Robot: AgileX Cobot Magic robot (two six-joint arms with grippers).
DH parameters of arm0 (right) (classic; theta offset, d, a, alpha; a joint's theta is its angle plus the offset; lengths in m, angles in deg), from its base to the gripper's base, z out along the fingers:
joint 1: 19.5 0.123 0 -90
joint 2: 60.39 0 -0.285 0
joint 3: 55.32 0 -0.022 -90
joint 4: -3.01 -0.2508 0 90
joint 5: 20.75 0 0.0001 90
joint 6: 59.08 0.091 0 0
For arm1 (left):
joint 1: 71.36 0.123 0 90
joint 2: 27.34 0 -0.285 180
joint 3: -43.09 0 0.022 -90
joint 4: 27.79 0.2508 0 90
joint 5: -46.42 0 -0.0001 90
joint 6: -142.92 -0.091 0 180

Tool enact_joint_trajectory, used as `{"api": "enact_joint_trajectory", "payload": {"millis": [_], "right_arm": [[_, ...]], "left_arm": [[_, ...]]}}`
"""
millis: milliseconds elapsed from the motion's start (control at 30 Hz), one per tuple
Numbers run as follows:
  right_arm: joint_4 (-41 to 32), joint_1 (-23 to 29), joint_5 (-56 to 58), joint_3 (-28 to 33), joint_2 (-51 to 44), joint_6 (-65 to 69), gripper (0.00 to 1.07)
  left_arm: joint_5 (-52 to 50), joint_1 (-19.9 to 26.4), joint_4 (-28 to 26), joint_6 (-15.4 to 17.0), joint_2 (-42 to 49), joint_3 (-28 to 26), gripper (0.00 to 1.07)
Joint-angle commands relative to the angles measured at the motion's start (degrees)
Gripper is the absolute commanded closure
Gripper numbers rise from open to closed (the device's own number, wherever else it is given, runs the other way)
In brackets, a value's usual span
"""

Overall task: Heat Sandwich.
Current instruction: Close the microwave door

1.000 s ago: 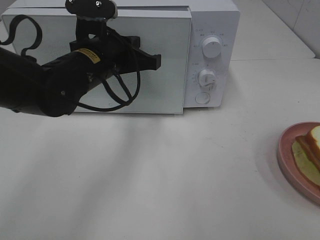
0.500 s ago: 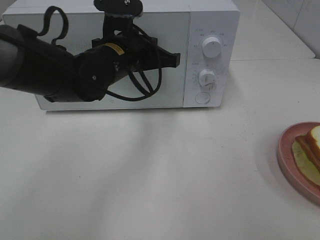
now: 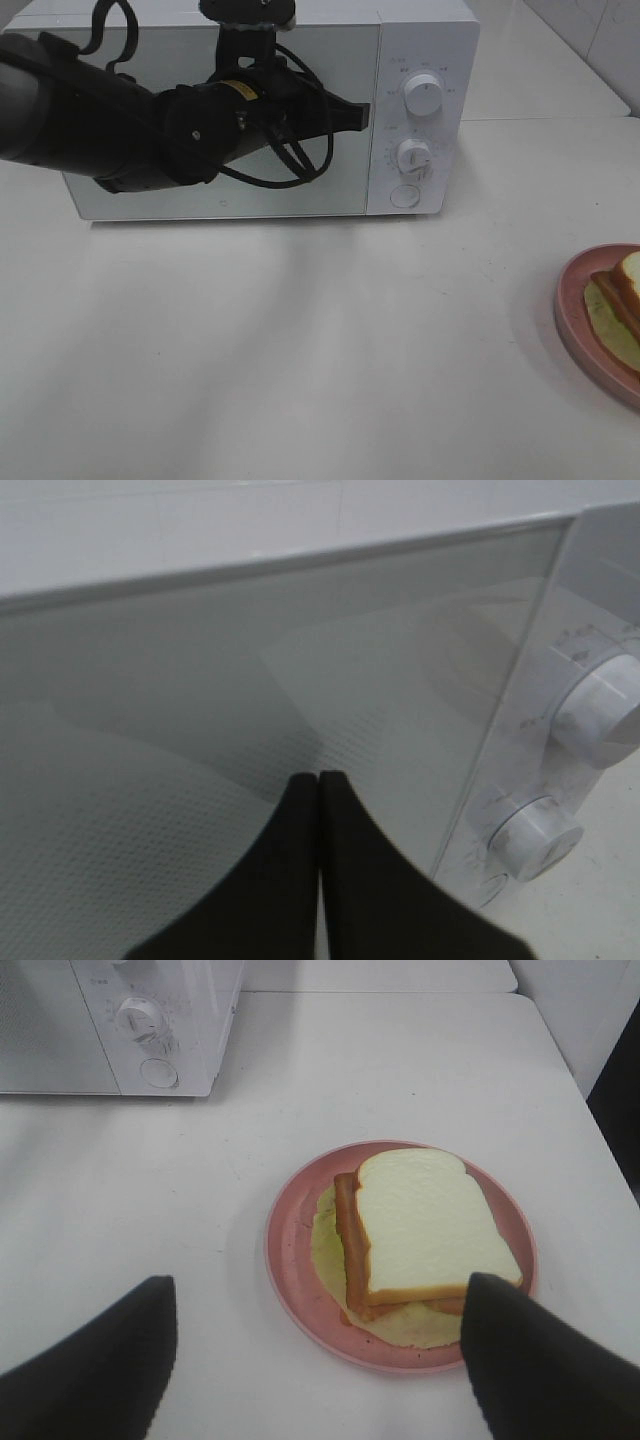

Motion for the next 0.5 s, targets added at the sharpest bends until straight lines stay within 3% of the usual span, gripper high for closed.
{"api": "enact_joint_trajectory", "payload": {"millis": [33,267,367,400,433,500], "right_arm": [[0.2,-0.4,-0.3,0.1,-1.5,-0.2,0.32],[0.2,-0.4,-0.3,0.1,-1.5,-0.2,0.32],[0.2,-0.4,-0.3,0.1,-1.5,-0.2,0.32],[0.2,-0.4,-0.3,0.1,-1.5,-0.2,0.32],[0.2,-0.4,-0.3,0.1,-1.5,-0.2,0.32],[0.2,-0.4,-0.3,0.1,-1.5,-0.2,0.32]], "left_arm": [[-0.5,-0.9,-1.1,-0.1,3.5,3.0,1.07],[12.4,-1.3,-1.1,-0.1,10.1,8.1,1.06],[17.2,-1.3,-1.1,-0.1,12.3,9.6,0.89],[17.2,-1.3,-1.1,-0.1,12.3,9.6,0.89],[20.6,-1.3,-1.1,-0.1,13.7,10.7,0.64],[23.3,-1.3,-1.0,0.0,15.2,11.5,0.27]]}}
